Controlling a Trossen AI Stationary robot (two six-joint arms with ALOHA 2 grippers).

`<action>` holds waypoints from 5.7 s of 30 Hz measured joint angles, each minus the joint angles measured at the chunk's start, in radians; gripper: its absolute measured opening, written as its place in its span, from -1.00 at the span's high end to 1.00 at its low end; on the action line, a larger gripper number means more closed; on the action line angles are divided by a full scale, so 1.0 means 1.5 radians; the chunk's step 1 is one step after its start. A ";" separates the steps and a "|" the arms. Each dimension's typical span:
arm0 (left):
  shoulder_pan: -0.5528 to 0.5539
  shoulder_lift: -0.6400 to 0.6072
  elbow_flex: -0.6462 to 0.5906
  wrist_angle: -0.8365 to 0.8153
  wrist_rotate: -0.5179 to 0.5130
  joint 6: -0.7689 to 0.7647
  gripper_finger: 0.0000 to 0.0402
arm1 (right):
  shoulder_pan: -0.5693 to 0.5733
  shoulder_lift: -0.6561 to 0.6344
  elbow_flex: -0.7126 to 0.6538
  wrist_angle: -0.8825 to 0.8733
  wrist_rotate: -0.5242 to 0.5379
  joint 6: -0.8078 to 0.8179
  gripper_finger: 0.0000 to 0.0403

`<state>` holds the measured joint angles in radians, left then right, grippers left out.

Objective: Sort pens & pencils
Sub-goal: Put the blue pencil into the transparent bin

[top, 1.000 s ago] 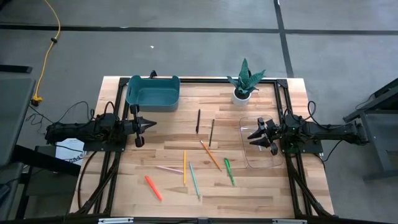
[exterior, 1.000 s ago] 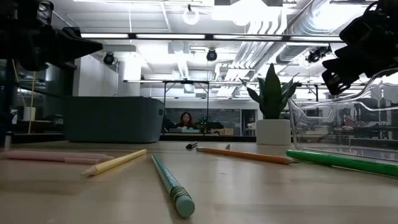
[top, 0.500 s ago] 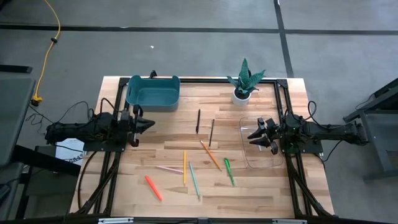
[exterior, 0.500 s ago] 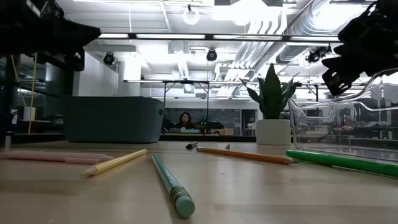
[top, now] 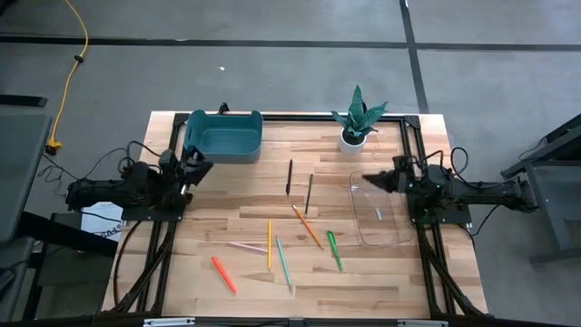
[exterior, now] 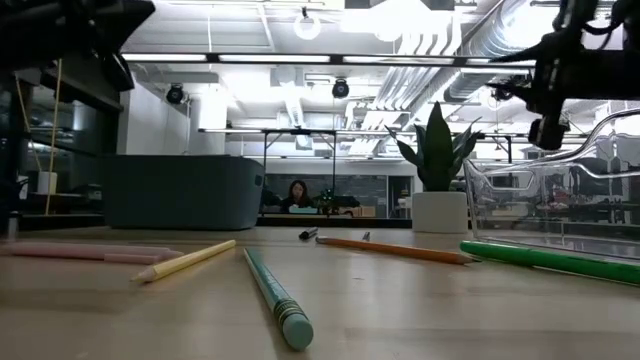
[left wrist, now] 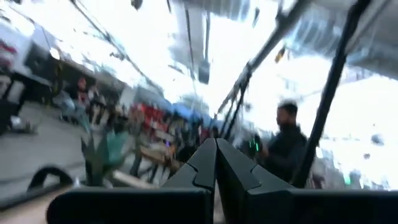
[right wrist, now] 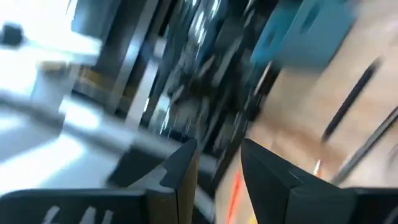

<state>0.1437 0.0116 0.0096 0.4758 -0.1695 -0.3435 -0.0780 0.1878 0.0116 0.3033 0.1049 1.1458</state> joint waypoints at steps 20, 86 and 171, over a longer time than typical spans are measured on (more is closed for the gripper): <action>0.000 0.000 0.000 0.327 -0.070 0.032 1.00 | 0.000 0.002 0.000 0.439 0.216 -0.143 0.43; 0.000 0.000 0.000 -0.028 0.197 -0.055 1.00 | 0.133 1.086 1.186 -0.856 -0.014 -0.261 0.43; 0.000 0.002 0.000 -0.276 0.346 -0.076 1.00 | -0.093 1.376 1.334 -1.098 -0.063 0.000 0.43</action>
<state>0.1437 0.0139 0.0097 0.0620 0.3500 -0.4576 -0.2175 2.2513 2.0125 -1.3436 0.0102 1.1460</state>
